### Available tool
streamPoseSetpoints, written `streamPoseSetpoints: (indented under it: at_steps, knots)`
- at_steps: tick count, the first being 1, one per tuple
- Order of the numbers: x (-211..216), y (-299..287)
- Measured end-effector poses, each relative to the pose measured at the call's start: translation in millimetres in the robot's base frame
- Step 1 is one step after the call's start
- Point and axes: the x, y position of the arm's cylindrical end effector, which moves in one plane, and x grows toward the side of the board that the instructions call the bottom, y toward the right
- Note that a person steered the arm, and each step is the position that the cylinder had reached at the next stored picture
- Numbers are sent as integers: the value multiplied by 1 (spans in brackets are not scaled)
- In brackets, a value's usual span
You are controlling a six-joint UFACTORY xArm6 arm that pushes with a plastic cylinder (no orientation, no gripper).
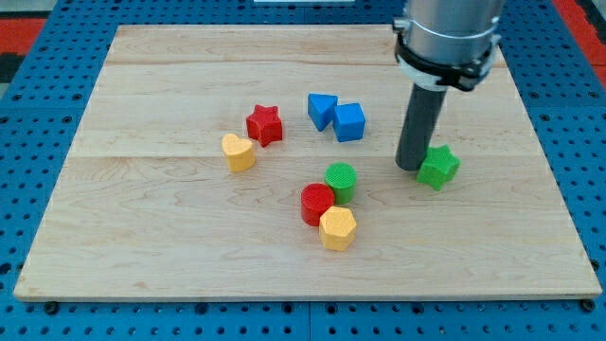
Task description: Move yellow hexagon to the green star
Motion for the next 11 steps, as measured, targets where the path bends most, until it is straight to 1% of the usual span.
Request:
streamPoseSetpoints:
  at_steps: [1,2,3,4,5,6,7,8,9,11]
  knots:
    - [13,-14]
    - [51,-11]
    - [99,-21]
    - [136,-73]
    - [132,-130]
    - [108,-125]
    - [106,-113]
    - [105,-88]
    - [93,-63]
    - [65,-77]
